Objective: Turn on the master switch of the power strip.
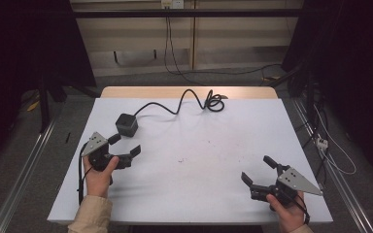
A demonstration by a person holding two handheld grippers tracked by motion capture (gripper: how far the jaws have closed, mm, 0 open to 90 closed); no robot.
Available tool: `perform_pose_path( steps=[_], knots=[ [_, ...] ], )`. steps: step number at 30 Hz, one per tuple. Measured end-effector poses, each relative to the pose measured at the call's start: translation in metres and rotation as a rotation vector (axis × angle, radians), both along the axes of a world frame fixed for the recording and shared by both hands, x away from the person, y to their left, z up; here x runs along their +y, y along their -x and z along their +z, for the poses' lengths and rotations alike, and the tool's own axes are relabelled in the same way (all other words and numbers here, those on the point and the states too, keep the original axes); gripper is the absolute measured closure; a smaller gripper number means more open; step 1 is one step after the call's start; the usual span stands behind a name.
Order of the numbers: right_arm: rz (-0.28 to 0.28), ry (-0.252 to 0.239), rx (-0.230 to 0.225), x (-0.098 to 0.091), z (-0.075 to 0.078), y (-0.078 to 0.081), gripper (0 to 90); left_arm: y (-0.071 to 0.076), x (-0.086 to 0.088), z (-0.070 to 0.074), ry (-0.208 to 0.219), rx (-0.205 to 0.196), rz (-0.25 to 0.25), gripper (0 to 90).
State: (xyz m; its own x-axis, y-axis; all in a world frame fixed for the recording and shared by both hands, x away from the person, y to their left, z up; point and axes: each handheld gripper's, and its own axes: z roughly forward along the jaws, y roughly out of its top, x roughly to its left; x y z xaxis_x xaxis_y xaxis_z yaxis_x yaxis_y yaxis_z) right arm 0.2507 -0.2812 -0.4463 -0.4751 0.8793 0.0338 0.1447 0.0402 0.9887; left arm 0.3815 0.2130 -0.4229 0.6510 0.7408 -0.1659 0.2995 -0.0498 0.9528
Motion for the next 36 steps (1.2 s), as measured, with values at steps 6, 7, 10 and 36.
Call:
perform_pose_path(
  steps=[6, 7, 10, 36],
  knots=[
    [0.006, 0.010, 0.002, 0.000, -0.001, -0.001, 3.5, -0.009, -0.003, 0.002, -0.011, 0.005, -0.001, 5.0],
    [0.007, 0.010, 0.003, 0.000, -0.001, -0.001, 3.6, -0.009, -0.003, 0.002, -0.011, 0.005, -0.001, 5.0],
    [0.009, 0.010, 0.003, 0.000, -0.001, -0.001, 3.6, -0.014, -0.005, 0.002, -0.019, 0.010, -0.007, 5.1],
    [0.011, 0.013, 0.003, 0.000, -0.001, -0.001, 3.6, -0.040, -0.012, 0.011, -0.028, 0.006, 0.016, 8.3]
  ],
)
